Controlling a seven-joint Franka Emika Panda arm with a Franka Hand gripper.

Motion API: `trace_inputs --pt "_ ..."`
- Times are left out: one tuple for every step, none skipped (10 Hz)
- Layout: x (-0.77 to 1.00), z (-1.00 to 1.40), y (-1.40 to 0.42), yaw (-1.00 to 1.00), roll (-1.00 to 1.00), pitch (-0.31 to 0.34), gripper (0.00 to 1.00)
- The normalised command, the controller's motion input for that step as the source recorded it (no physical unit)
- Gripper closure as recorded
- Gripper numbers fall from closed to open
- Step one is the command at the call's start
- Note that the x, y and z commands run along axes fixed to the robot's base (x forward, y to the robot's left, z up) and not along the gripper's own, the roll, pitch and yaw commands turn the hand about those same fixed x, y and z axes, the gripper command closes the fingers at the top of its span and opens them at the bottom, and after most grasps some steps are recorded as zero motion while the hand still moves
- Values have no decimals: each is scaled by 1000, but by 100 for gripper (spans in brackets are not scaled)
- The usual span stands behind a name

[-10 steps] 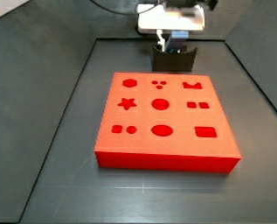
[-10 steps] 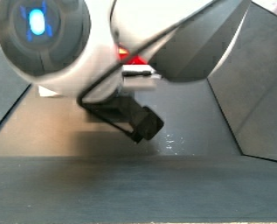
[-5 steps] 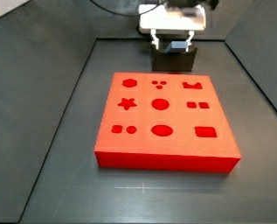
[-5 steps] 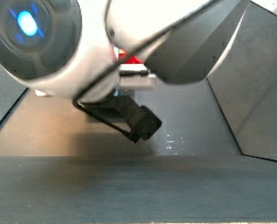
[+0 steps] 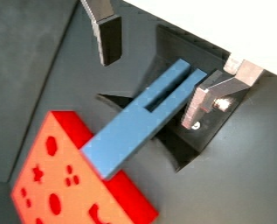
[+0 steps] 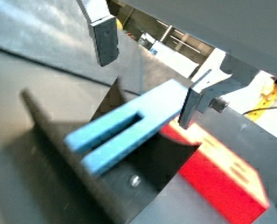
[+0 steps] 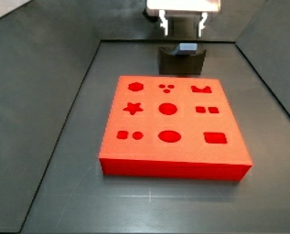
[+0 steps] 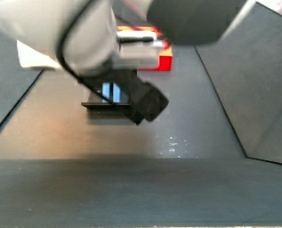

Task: Pick up the double-square object. Move up. Place the double-square object on the fixture. Regrasp the double-square object. Move to above the board. Insert the double-square object.
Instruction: Regrasp the double-square object.

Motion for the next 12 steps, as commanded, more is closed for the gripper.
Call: trace_inputs --pt "-32 506 0 -36 51 51 0" --pt "-34 270 -2 -37 60 43 0" --pt "5 976 -1000 12 1000 58 0" --pt "8 912 -1000 13 1000 54 0" --pt "-17 890 -1000 12 1000 46 0" --pt "-49 844 -1000 10 1000 35 0" --pt "-56 813 -1000 10 1000 32 0" --pt "-60 730 -1000 10 1000 27 0" --pt "-67 643 -1000 10 1000 25 0" --pt "-65 400 -862 10 1000 20 0" --pt "-55 267 -735 10 1000 17 0" --pt "-40 130 -469 11 1000 12 0"
